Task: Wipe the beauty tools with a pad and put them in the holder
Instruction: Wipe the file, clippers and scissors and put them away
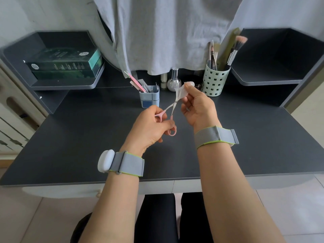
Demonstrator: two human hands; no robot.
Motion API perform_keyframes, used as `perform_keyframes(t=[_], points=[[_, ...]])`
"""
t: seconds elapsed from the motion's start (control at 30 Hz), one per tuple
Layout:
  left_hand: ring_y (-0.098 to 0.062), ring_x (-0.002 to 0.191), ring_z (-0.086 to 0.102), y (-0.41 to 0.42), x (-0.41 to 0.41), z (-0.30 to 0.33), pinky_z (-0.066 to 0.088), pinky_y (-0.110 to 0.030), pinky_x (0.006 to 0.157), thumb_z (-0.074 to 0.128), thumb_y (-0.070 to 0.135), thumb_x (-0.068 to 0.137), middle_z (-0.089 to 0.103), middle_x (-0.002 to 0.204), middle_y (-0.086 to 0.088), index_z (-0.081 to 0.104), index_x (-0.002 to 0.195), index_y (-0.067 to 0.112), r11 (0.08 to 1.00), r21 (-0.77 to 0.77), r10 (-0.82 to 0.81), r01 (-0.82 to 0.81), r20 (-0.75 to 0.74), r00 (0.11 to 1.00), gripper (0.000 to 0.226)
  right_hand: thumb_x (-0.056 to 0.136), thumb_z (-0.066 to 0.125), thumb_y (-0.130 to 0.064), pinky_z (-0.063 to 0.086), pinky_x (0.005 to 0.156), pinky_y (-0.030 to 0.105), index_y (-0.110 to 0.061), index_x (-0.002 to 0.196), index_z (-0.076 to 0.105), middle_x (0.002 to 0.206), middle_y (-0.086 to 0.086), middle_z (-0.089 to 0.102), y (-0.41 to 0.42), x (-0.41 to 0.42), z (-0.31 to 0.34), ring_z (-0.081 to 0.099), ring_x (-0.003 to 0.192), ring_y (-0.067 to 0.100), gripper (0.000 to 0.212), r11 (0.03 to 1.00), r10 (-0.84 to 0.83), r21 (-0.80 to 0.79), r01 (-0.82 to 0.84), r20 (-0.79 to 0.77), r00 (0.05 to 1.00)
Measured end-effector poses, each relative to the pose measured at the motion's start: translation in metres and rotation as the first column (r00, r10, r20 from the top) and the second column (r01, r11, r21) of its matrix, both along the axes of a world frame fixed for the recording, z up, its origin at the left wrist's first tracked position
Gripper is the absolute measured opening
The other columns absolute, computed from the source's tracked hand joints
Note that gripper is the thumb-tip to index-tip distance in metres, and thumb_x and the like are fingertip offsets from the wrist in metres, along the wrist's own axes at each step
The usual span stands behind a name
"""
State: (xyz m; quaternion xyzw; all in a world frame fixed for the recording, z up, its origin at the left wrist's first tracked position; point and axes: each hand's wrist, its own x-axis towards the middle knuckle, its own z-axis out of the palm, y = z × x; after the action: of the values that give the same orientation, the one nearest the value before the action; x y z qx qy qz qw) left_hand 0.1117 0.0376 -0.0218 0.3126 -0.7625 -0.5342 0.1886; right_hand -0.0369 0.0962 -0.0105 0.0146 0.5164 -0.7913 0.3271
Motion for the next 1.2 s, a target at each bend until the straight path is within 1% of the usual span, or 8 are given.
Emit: perform_keyframes(t=[0.2,0.37,0.5,0.6,0.77,0.93,1.03,1.2], points=[[-0.019,0.072,0.073,0.003,-0.006,-0.001,0.049,-0.027,0.049,0.076,0.02,0.085,0.073,0.085,-0.008,0.054,0.09,0.018,0.997,-0.019,0.077,-0.078,-0.035,0.996,0.023,0.087,0.076,-0.021,0.042,0.052,0.021,-0.021,0.078,0.066,0.059,-0.007,0.053,0.018,-0.004,0.0,0.048,0.051,0.005,0.014,0.996,-0.025,0.086,0.036,-0.117,0.993],[-0.019,0.073,0.073,0.011,-0.015,-0.003,0.049,-0.027,0.048,0.076,0.02,0.085,0.073,0.087,-0.007,0.056,0.093,0.016,0.992,0.008,0.13,-0.129,-0.062,0.99,0.022,0.084,0.079,-0.02,0.038,0.05,0.023,-0.016,0.088,0.063,0.064,-0.004,0.057,0.031,-0.003,-0.007,0.048,0.054,0.006,0.017,0.977,0.035,0.213,0.017,-0.238,0.971],[-0.019,0.075,0.073,0.016,-0.022,-0.004,0.049,-0.027,0.049,0.075,0.021,0.084,0.073,0.089,-0.007,0.055,0.091,0.02,0.991,0.015,0.137,-0.136,-0.068,0.988,0.022,0.084,0.079,-0.019,0.037,0.048,0.024,-0.018,0.079,0.06,0.066,-0.003,0.059,0.037,-0.001,-0.014,0.047,0.057,0.009,0.02,0.957,0.097,0.289,-0.002,-0.314,0.945],[-0.015,0.073,0.074,0.018,-0.024,-0.004,0.05,-0.027,0.049,0.074,0.02,0.085,0.074,0.089,-0.006,0.055,0.092,0.02,0.99,0.018,0.14,-0.139,-0.064,0.988,0.021,0.083,0.08,-0.022,0.038,0.048,0.023,-0.017,0.079,0.065,0.067,-0.002,0.064,0.041,0.001,-0.018,0.05,0.058,0.01,0.016,0.936,0.139,0.351,-0.002,-0.367,0.92],[-0.014,0.072,0.074,0.022,-0.025,-0.004,0.05,-0.026,0.049,0.076,0.022,0.083,0.073,0.087,-0.006,0.054,0.092,0.02,0.986,0.015,0.164,-0.164,-0.061,0.985,0.024,0.078,0.081,-0.029,0.045,0.056,0.029,-0.017,0.077,0.072,0.078,0.007,0.076,0.041,0.004,-0.026,0.061,0.067,0.016,0.015,0.854,0.281,0.52,-0.002,-0.458,0.844],[-0.017,0.074,0.074,0.025,-0.026,-0.003,0.049,-0.024,0.048,0.074,0.021,0.084,0.072,0.092,-0.008,0.053,0.092,0.021,0.986,0.001,0.167,-0.167,-0.048,0.985,0.023,0.078,0.076,-0.022,0.058,0.08,0.034,-0.023,0.08,0.075,0.088,0.002,0.075,0.044,0.007,-0.032,0.069,0.088,0.022,0.003,0.707,0.45,0.701,0.089,-0.544,0.708],[-0.017,0.075,0.074,0.027,-0.026,-0.003,0.049,-0.023,0.048,0.074,0.021,0.085,0.071,0.092,-0.007,0.053,0.093,0.021,0.986,-0.012,0.166,-0.166,-0.033,0.986,0.022,0.079,0.076,-0.02,0.058,0.08,0.036,-0.026,0.076,0.074,0.09,0.003,0.074,0.045,0.009,-0.035,0.069,0.09,0.025,0.007,0.67,0.485,0.734,0.114,-0.549,0.68],[-0.015,0.074,0.074,0.028,-0.025,-0.003,0.049,-0.024,0.048,0.073,0.02,0.085,0.072,0.093,-0.007,0.053,0.093,0.021,0.986,-0.003,0.164,-0.164,-0.034,0.986,0.021,0.082,0.075,-0.02,0.057,0.078,0.032,-0.02,0.089,0.081,0.092,0.004,0.075,0.049,0.008,-0.034,0.069,0.092,0.023,0.009,0.659,0.503,0.747,0.088,-0.524,0.688]])
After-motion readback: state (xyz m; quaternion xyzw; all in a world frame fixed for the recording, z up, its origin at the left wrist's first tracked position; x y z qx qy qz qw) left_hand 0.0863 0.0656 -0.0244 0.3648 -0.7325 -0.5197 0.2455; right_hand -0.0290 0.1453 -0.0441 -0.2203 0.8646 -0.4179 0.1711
